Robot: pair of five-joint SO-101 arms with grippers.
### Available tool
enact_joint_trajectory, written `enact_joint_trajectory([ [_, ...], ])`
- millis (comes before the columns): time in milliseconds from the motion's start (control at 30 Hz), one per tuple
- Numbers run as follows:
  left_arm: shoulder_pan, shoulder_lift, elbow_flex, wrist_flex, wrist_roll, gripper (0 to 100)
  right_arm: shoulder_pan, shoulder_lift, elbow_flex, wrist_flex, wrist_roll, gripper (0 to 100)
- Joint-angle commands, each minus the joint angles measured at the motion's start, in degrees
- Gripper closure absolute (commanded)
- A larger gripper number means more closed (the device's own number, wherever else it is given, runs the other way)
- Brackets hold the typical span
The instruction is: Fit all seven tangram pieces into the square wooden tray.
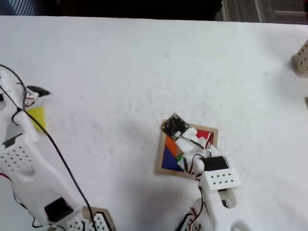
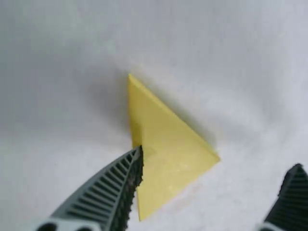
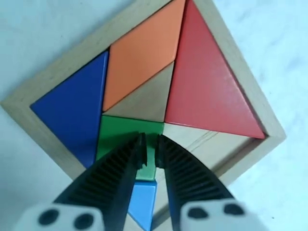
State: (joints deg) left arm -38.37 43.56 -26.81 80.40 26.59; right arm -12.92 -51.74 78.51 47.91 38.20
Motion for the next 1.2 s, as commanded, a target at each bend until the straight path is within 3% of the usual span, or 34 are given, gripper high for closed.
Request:
enact_joint_trajectory([
  [0,1.63,1.36,-0.88,-0.88,0.62,57,-0.40,-0.84,0.00,-0.31,0.79,95.1],
  [633,-1.89,12.70,-1.05,-4.13,-1.58,57,-0.31,-0.84,0.00,-0.31,0.79,95.4],
  [1167,-6.81,31.25,-24.62,6.07,-2.99,57,-0.48,-0.84,0.00,-0.31,0.70,95.4],
])
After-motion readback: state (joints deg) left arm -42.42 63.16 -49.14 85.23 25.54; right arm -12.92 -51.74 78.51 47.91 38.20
